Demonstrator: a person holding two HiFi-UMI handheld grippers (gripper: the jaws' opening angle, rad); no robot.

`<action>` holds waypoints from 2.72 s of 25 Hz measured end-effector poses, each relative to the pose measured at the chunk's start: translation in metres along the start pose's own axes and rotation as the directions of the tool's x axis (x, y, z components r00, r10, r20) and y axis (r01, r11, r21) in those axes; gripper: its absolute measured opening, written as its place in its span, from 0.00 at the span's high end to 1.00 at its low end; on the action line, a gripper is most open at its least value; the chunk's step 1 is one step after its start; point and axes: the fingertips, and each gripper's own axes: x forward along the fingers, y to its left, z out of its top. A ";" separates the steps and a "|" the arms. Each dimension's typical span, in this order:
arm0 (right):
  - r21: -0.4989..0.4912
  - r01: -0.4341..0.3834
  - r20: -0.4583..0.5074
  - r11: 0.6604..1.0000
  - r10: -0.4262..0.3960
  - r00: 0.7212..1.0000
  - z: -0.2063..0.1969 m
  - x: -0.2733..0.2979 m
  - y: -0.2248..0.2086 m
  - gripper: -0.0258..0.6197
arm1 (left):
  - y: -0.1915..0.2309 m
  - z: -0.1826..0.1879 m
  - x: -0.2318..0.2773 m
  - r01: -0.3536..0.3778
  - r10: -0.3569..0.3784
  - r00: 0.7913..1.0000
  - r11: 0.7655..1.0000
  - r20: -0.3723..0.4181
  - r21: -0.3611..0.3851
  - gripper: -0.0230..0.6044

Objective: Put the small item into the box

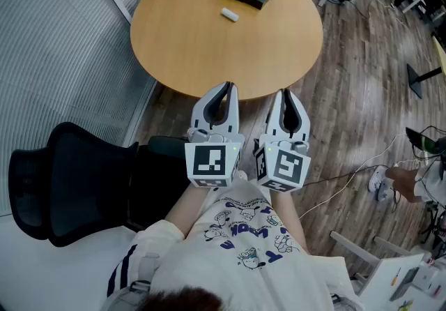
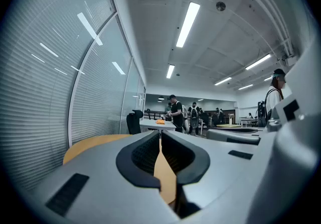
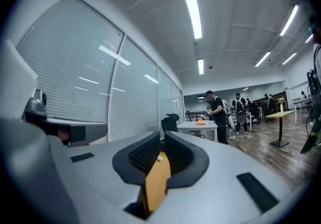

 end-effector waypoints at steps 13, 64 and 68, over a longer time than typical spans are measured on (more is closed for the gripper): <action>-0.003 0.002 -0.002 1.000 -0.002 1.000 0.002 -0.001 0.000 0.89 | -0.001 0.003 0.001 0.005 -0.005 1.000 1.000 0.000 0.004 0.93; 0.080 -0.050 -0.114 0.996 0.059 0.992 -0.031 0.230 -0.084 0.88 | 0.056 -0.021 0.229 -0.104 0.100 0.990 0.994 -0.098 -0.035 0.93; 0.078 -0.038 -0.125 0.996 0.048 0.991 -0.037 0.246 -0.088 0.88 | 0.065 -0.028 0.244 -0.103 0.098 0.989 0.994 -0.113 -0.042 0.93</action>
